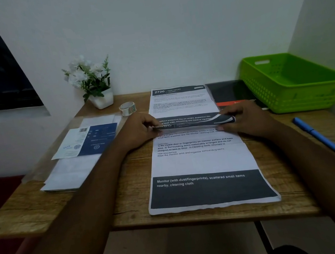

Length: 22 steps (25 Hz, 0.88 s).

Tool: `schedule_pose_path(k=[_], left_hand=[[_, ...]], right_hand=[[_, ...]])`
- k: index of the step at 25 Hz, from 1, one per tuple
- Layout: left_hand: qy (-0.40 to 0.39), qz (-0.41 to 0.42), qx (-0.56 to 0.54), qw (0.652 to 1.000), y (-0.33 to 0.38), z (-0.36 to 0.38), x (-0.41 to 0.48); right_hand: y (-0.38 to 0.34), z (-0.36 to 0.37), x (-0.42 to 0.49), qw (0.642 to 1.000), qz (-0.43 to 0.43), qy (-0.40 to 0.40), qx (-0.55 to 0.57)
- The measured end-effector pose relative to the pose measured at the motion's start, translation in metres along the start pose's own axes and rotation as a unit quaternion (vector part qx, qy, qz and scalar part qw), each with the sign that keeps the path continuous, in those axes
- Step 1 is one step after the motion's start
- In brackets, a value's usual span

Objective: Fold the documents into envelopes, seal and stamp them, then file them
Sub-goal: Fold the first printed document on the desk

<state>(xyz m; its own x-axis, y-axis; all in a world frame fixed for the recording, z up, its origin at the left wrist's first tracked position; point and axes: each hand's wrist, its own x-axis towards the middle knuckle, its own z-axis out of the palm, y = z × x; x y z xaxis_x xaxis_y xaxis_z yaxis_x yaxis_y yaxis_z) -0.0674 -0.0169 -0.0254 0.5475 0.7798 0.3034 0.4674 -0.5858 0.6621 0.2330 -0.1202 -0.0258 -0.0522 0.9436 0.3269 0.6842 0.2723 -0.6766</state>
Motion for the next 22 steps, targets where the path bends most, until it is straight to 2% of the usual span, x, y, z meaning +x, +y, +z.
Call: schedule_pose_path(k=[7,12,18,22], left_hand=[[-0.055,0.023,0.02,0.998,0.004,-0.006,-0.005],[-0.066,0.021,0.06,0.996,0.006,-0.007,-0.006],[-0.048,0.048,0.067,0.995,0.008,0.002,-0.01],[-0.055,0.076,0.063,0.994,0.013,0.009,-0.011]], right_hand=[[-0.007,-0.006,-0.006,0.999,0.017,-0.043,0.002],[-0.014,-0.002,-0.009,0.999,0.011,-0.043,-0.007],[-0.01,0.006,-0.006,0.985,-0.039,-0.069,-0.153],[-0.016,0.018,-0.002,0.972,-0.06,-0.089,-0.208]])
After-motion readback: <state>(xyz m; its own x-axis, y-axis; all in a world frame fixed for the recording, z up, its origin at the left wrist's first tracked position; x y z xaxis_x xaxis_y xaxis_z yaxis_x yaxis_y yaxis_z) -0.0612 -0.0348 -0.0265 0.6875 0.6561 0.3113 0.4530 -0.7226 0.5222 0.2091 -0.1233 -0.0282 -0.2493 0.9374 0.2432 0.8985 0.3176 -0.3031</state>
